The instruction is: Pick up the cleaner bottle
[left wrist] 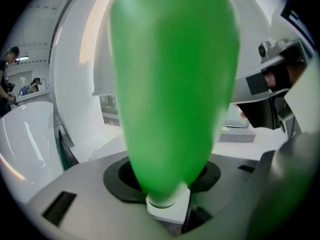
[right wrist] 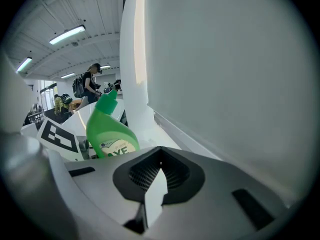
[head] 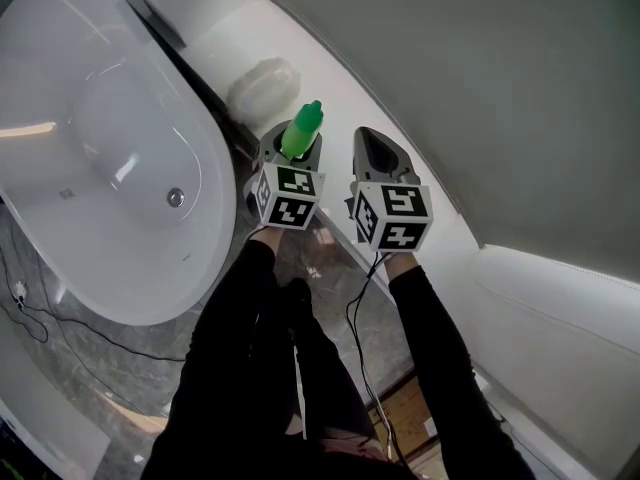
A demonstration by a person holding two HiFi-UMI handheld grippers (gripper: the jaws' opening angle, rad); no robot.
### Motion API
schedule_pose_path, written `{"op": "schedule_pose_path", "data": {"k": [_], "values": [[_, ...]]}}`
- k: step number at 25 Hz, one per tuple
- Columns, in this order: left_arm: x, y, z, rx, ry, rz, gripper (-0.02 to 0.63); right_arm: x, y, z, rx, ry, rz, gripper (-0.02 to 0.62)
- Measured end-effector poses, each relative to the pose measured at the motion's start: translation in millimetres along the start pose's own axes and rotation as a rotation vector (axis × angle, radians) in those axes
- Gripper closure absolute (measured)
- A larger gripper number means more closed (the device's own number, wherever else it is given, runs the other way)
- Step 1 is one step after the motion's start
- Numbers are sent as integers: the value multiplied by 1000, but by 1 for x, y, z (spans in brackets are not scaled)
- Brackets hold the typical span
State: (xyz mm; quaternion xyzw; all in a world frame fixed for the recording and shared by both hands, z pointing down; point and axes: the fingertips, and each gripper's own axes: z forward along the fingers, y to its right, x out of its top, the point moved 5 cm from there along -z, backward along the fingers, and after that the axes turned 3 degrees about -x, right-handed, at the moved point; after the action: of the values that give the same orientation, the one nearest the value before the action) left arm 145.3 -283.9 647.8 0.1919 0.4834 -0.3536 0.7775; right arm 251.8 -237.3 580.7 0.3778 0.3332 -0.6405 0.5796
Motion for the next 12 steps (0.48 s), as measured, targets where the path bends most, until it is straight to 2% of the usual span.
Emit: {"op": "schedule_pose_path", "data": {"k": [12], "values": [[105,-27,-86,76,83,-1,408,94,-30,-49,45,59,-30,594]]}}
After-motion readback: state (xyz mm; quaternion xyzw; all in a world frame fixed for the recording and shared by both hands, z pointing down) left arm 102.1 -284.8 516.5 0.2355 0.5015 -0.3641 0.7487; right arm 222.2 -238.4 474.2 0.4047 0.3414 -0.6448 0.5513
